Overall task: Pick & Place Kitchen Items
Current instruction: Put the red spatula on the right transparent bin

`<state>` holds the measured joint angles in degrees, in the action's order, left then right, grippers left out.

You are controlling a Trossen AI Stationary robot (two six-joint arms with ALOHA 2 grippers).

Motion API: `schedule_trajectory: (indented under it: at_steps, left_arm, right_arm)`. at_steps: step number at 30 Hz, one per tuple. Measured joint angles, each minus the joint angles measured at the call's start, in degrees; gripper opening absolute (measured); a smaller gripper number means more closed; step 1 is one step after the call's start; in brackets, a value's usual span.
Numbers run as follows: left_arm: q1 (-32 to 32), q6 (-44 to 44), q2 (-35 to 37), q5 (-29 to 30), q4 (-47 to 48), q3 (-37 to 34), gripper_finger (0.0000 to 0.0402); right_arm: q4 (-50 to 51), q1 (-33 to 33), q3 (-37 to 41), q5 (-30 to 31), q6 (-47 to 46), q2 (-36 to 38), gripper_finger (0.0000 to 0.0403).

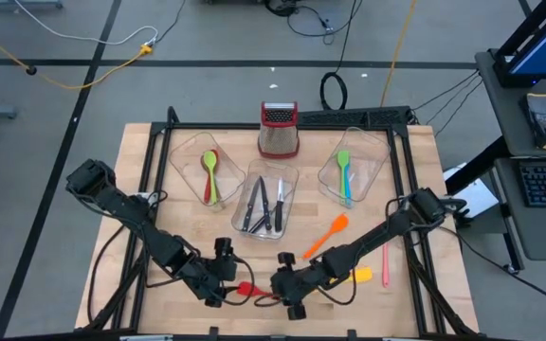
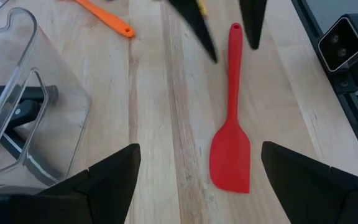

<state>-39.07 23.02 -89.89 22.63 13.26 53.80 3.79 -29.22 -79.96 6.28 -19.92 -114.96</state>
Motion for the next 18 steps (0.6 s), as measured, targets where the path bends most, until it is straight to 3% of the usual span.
schedule_trajectory:
  at_steps: [6,13,18]
  left_arm:
    - [-0.87,-2.14,0.0,0.31,0.33,0.0,0.0335]
    - [-3.95,-0.4,0.0,0.57,2.71,0.0,0.0335]
    - [-7.16,3.39,0.0,4.82,5.94,0.0,0.0335]
  right_arm:
    - [-5.7,2.54,-0.12,-0.47,2.31,-0.8,0.0199]
    - [-12.0,3.44,-1.05,-0.66,4.52,-5.5,0.0196]
    - [-11.56,4.12,-6.37,-2.05,5.74,-10.9,0.0197]
